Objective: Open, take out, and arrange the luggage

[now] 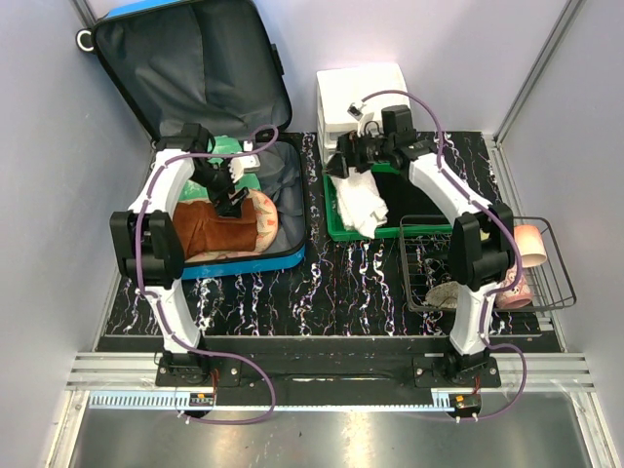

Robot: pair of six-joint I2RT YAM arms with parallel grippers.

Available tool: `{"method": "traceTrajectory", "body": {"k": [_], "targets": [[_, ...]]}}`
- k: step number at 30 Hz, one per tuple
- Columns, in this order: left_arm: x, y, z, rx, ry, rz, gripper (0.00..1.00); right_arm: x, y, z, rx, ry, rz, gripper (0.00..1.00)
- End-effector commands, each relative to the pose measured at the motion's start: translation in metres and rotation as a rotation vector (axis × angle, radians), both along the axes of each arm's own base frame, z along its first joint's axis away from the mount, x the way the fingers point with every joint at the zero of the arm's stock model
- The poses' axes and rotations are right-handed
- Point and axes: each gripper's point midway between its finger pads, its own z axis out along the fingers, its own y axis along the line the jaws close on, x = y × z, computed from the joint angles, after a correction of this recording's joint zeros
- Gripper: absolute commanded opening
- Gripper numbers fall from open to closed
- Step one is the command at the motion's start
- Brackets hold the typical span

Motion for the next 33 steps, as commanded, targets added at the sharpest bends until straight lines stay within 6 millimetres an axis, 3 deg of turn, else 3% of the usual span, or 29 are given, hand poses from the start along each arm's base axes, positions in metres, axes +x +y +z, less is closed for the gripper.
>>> {"method": "traceTrajectory", "body": {"k": [1,3,8,11,14,18,22,23,28,33], "targets": [[0.006,-0.002,-0.001,0.038,-0.060,-0.069,0.88,0.027,-0.014,0.020,-0.036,-0.115,-0.124,0.90],[0.003,0.000,0.000,0.048,-0.065,-0.068,0.87,0.026,-0.033,0.011,-0.101,-0.111,-0.145,0.89],[-0.004,0.003,0.001,0.063,-0.085,-0.061,0.86,0.029,-0.107,-0.015,-0.242,-0.056,-0.256,0.87],[-0.004,0.002,0.007,0.052,-0.101,-0.043,0.87,0.024,-0.122,-0.017,-0.302,-0.083,-0.240,0.87],[0.001,-0.002,0.019,0.004,-0.113,0.012,0.87,0.013,-0.107,0.007,-0.224,-0.098,-0.208,0.82],[0.003,-0.009,0.041,-0.105,-0.092,0.134,0.88,-0.014,-0.055,0.024,-0.206,-0.141,-0.126,0.73],[0.000,-0.015,0.058,-0.164,-0.107,0.196,0.88,-0.027,-0.021,0.004,-0.274,-0.180,-0.081,0.65],[0.001,-0.007,0.063,-0.174,-0.126,0.226,0.89,-0.029,-0.014,0.000,-0.286,-0.184,-0.073,0.65],[-0.004,-0.004,0.072,-0.205,-0.128,0.286,0.89,-0.038,0.022,-0.034,-0.373,-0.181,-0.028,0.69],[-0.011,-0.002,0.075,-0.207,-0.148,0.293,0.90,-0.042,0.035,-0.075,-0.475,-0.180,0.003,0.76]]}}
